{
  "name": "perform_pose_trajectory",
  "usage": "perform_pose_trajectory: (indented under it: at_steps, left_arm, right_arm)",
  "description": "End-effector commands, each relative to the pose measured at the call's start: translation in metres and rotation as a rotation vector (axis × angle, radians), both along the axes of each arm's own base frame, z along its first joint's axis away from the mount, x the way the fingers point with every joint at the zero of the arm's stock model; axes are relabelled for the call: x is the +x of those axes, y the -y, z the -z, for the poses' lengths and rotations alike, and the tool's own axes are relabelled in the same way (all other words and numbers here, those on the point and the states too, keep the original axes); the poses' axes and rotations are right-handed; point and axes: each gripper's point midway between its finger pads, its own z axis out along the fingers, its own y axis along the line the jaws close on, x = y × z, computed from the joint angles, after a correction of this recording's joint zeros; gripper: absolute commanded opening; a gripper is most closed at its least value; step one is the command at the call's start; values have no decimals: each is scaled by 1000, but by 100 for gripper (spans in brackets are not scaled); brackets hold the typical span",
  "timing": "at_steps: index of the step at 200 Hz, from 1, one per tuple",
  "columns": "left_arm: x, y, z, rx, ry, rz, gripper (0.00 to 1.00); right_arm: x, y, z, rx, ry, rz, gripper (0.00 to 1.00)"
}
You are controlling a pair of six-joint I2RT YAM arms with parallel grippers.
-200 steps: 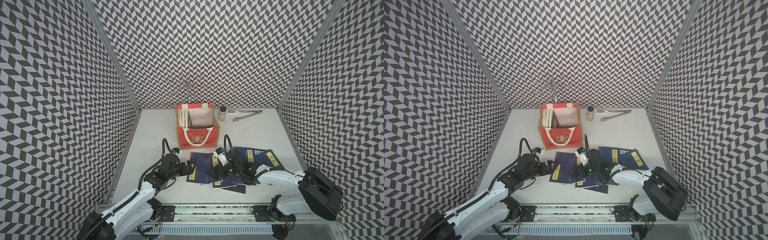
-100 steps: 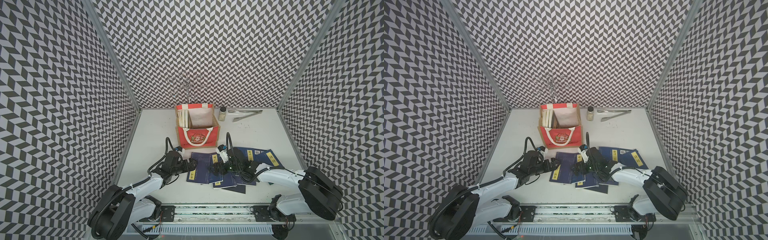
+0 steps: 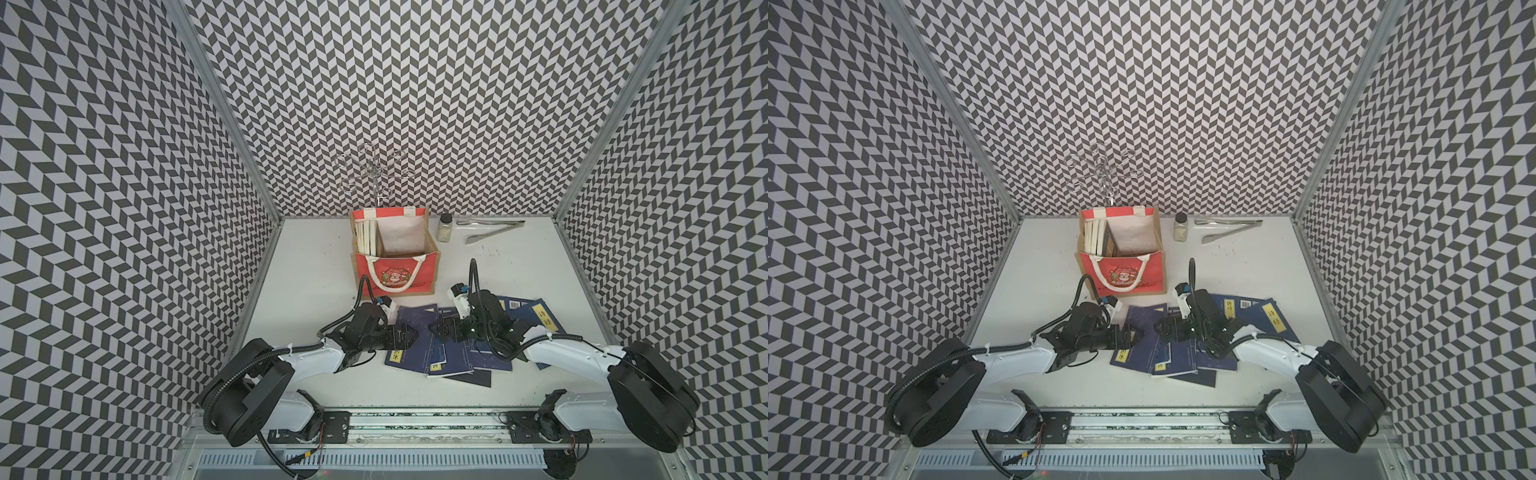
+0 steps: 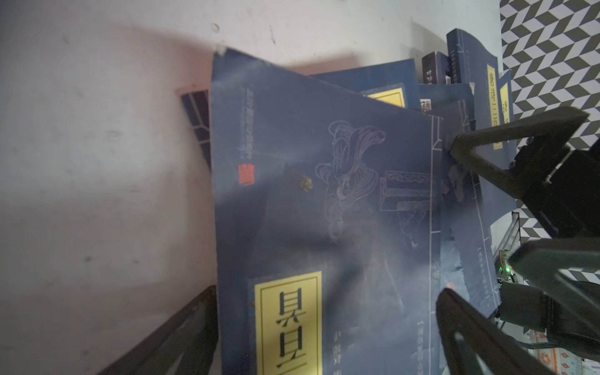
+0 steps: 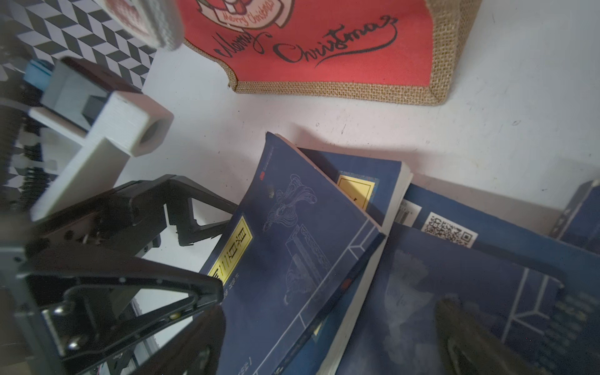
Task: Put the books into the canvas bag
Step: Pick up the book from the book.
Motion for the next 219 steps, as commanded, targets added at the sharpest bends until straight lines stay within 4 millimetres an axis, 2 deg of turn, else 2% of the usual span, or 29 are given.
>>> perform_pose_trajectory:
  at_steps: [1, 31, 84, 112, 147, 163, 177, 219]
  left_arm:
    - [4, 22, -18, -59, 39, 42, 99]
    - [4, 34, -23, -65, 50, 70, 100]
    - [2, 36, -19, -55, 41, 77, 99]
    - [3, 35, -16, -50, 37, 75, 100]
    - [4, 37, -16, -49, 39, 80, 99]
    - [4, 39, -16, -47, 38, 83, 100]
    - [4, 38, -15, -41, 36, 81, 99]
    - [6, 39, -15, -30, 38, 85, 100]
  right_arm:
    - [-5, 7, 6, -14, -5, -3, 99]
    - [-5, 12, 8, 17, -18, 10, 100]
    - [-2, 20, 15, 104, -61, 4, 96]
    - [-6, 13, 14, 144, -71, -61, 88]
    - [-12, 4, 18, 164, -100, -134, 83]
    - [-12, 3, 18, 170, -101, -135, 71]
    - [-11, 3, 15, 178, -92, -133, 54]
    - [-6, 8, 9, 145, -72, -104, 11]
